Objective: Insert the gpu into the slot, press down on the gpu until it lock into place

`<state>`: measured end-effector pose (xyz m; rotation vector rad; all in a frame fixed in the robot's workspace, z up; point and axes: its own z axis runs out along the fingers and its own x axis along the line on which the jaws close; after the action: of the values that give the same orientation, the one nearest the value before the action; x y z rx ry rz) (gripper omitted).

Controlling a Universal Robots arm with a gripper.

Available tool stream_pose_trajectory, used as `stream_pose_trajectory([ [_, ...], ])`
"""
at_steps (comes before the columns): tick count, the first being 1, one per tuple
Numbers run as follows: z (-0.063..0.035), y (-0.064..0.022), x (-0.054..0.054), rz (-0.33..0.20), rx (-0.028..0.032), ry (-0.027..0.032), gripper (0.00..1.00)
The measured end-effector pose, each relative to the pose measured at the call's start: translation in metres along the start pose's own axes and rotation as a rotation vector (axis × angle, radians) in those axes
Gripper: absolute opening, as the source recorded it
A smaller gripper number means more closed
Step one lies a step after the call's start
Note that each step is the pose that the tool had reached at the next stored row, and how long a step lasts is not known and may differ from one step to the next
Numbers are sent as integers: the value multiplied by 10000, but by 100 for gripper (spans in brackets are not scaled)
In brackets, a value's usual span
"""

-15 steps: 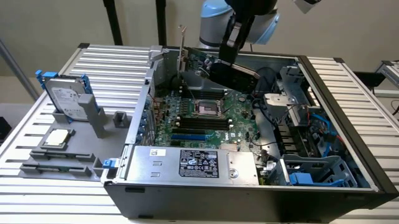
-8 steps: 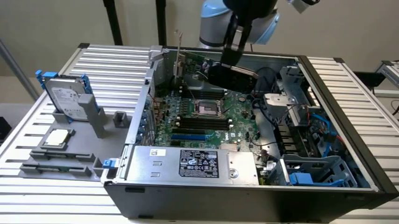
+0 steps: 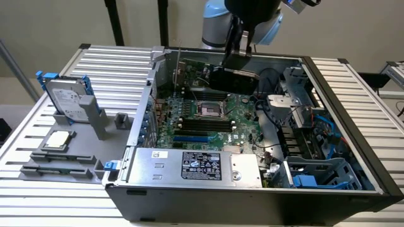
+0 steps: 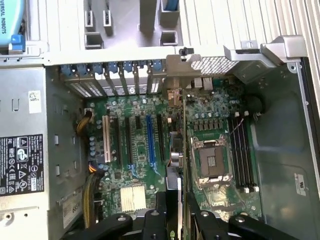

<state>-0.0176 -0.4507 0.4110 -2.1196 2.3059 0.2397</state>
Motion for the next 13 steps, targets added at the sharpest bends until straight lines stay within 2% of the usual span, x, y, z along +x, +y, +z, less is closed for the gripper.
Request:
stream_pose_trajectory([
  [4, 55, 16, 8, -387, 10, 39, 26],
  [10, 169, 86, 53, -503, 65, 43, 26],
  [13, 223, 115, 82, -539, 68, 48, 26],
])
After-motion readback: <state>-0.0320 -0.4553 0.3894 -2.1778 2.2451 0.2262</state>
